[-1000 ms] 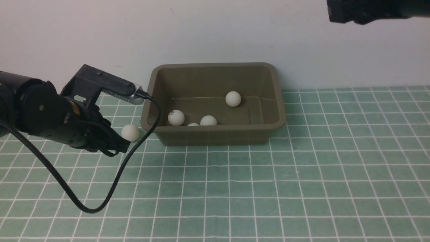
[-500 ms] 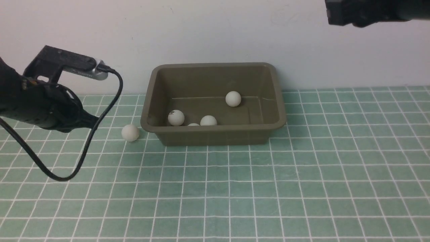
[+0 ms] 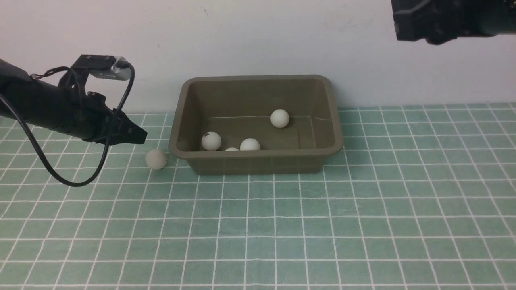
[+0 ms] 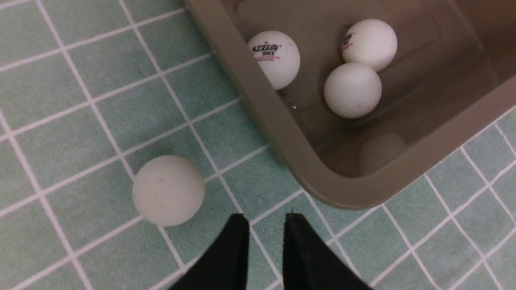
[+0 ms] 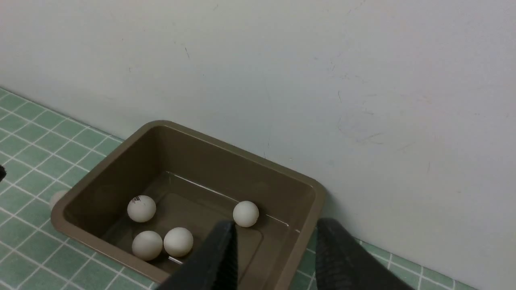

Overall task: Put the table tennis balls in the box on the green coffee tablecloth.
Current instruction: 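Reach for and grasp a ping pong ball on the table beside the basket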

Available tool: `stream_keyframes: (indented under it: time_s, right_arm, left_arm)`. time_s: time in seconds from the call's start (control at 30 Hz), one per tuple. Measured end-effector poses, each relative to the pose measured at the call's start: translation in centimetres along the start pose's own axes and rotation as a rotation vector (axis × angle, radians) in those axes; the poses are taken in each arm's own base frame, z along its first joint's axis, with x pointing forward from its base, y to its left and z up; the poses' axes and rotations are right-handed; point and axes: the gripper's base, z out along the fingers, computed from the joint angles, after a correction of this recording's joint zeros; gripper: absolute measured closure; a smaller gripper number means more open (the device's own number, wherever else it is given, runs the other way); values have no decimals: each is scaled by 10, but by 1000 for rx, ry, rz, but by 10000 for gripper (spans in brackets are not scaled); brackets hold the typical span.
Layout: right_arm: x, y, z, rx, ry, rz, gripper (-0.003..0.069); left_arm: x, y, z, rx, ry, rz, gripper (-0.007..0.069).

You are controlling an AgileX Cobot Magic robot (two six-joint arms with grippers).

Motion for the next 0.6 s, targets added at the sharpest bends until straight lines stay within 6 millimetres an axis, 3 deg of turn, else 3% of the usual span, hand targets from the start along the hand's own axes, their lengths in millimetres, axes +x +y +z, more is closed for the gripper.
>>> stream_keyframes:
  time_s: [0.23, 0.27, 0.37, 0.6]
  right_arm:
    - [2, 0, 0, 5, 17, -5, 398]
    - [2, 0, 0, 5, 17, -5, 398]
    - [2, -1, 0, 6, 20, -13, 398]
    - [2, -1, 0, 6, 21, -12, 398]
  left_arm:
    - [1, 20, 30, 64, 50, 72, 294]
    - [1, 20, 30, 64, 49, 72, 294]
    - [4, 29, 39, 22, 44, 70, 190]
    - [6, 41, 50, -39, 21, 78, 166]
